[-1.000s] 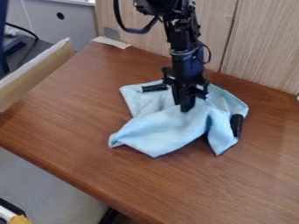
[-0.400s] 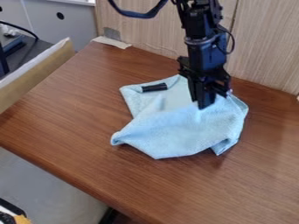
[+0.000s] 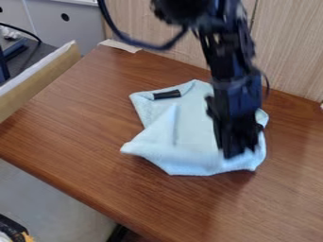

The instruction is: Unfold the cloth from top to bottom right

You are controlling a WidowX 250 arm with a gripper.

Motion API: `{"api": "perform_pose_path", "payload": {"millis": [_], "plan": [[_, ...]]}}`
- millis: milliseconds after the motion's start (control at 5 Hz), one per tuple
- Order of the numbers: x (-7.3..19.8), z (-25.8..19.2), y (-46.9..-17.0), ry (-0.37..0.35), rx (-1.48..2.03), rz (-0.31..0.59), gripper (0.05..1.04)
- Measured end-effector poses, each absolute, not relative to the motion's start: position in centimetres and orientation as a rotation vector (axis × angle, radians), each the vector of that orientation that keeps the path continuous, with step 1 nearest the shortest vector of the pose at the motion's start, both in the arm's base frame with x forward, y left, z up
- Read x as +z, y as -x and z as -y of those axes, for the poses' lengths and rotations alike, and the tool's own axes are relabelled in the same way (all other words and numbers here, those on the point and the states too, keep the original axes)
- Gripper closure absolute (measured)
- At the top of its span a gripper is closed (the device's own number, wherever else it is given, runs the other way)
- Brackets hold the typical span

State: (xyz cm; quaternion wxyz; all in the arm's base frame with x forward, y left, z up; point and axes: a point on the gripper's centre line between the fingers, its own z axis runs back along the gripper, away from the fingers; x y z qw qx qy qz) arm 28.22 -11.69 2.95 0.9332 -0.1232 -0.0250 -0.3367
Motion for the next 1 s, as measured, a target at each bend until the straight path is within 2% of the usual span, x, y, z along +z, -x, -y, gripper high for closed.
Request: {"api": "perform_pose_path", "payload": {"millis": [400, 600, 800, 1000], "plan": [[0.0, 12.0, -24.5, 0.271, -0.783, -0.03, 1.02], [-1.4, 11.6, -24.2, 0.286, -0.776, -0.075, 0.993], [-1.3, 11.6, -24.5, 0.291, -0.777, -0.083, 0.83], [-1.3, 11.5, -24.6, 0.278, -0.755, -0.086, 0.572]]}}
